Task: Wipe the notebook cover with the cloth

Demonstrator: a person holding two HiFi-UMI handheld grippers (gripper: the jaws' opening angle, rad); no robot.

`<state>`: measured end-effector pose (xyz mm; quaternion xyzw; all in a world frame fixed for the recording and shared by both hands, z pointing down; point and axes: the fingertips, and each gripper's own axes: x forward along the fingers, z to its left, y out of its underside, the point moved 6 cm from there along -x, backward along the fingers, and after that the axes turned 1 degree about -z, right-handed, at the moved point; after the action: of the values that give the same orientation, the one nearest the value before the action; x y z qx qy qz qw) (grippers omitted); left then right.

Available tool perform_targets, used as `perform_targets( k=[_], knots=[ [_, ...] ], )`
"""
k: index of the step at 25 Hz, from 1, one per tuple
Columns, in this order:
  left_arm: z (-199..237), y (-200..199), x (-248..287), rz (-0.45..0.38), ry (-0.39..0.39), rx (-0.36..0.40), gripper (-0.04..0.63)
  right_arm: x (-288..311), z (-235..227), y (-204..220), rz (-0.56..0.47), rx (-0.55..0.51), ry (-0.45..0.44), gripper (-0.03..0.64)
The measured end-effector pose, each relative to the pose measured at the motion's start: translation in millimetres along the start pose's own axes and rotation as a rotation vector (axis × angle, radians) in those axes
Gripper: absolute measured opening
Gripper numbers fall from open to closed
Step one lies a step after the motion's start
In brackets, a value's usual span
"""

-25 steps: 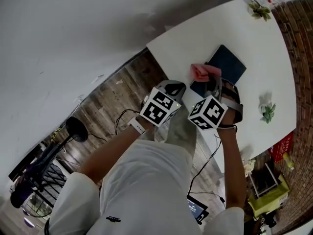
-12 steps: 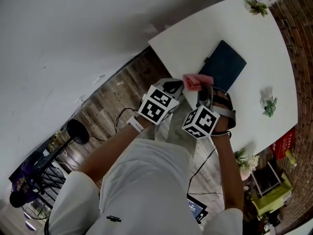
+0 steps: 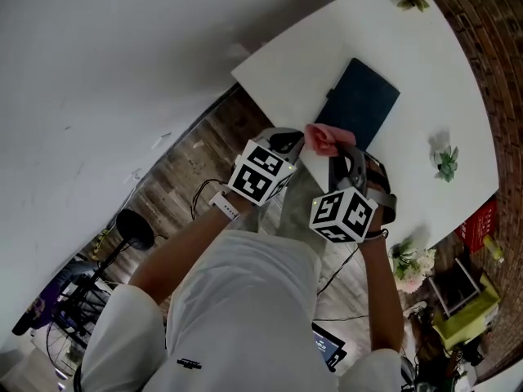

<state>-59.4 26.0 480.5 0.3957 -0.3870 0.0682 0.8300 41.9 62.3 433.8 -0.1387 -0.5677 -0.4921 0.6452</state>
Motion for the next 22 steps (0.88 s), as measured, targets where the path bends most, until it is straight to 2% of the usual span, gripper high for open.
perform_targets(
  k=[5, 10, 16, 22],
  knots=[
    [-9.6, -15.6, 13.3, -0.002, 0.007, 0.022, 0.02, -11.0, -37.1, 21.9, -0.045, 0.22, 0.09, 0.032],
    [-19.9, -31.0, 28.0, 0.005, 0.025, 0.047, 0.02, -12.0, -72.6, 53.6, -0.058, 0.424, 0.134, 0.032],
    [-27.5, -49.9, 44.0, 0.013, 0.034, 0.065, 0.02, -8.9, -104.3, 82.1, -0.087, 0.623, 0.15, 0.032],
    [-32.6, -63.8, 61.3, 0.029, 0.035, 0.074, 0.018, 5.3, -130.5, 104.6, -0.162, 0.897, 0.117, 0.032]
  ],
)
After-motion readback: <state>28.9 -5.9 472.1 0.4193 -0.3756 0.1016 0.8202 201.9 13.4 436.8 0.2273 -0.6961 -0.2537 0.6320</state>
